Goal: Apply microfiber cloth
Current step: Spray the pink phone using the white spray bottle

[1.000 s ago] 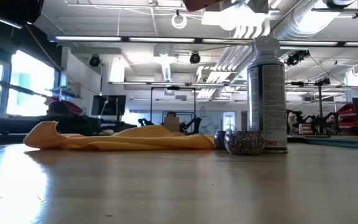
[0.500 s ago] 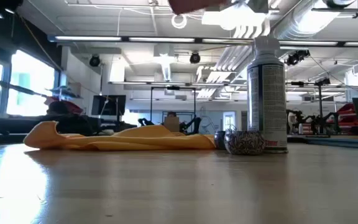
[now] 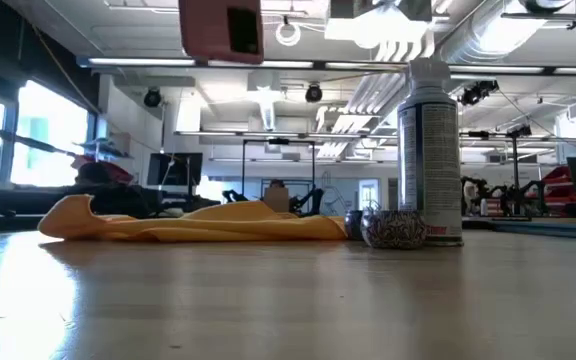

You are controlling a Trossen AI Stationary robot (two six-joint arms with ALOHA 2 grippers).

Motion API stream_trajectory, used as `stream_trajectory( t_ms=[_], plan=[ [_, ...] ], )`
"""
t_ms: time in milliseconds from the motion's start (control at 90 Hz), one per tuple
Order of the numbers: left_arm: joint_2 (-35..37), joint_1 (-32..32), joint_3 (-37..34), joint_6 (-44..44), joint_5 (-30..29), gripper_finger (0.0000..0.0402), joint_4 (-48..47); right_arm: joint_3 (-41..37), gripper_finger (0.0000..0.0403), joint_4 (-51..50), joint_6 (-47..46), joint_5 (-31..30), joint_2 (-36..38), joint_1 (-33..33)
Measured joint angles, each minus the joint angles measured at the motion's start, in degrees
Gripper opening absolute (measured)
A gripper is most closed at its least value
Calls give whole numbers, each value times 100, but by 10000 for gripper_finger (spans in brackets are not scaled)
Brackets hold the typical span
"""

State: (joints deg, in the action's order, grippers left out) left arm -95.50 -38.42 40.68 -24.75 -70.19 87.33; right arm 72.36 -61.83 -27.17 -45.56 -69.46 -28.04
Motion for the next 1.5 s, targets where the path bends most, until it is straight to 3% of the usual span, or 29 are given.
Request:
stream_trajectory(
  t_ms=[100,189,289,422,522,767,944,1278,1500],
  plan=[
    [-7,320,-400,858,-4,8,-11,-11,204,-1214,-856,-369,150,113],
    [-9,649,-704,1512,54,8,-17,-11,204,-1583,-1127,-841,231,196],
    [-30,1056,-923,2232,405,8,-97,-11,204,-1575,-817,-925,187,371],
    [-33,1586,-974,2902,875,8,-563,-17,204,-1521,-402,-601,103,691],
    [-33,1946,-974,3233,989,8,-889,-284,204,-912,-35,-513,114,825],
    [-33,2262,-976,3316,1370,7,-858,-1380,204,829,869,69,133,1048],
    [-33,2307,-976,2824,2296,7,-1076,-1621,204,1274,968,183,132,1055],
    [-33,2703,-976,3279,2378,7,-1303,-1622,204,1316,1047,420,165,970],
    [-35,3568,-941,3818,3620,7,-1456,-1620,204,914,1716,399,591,1048]
  ],
)
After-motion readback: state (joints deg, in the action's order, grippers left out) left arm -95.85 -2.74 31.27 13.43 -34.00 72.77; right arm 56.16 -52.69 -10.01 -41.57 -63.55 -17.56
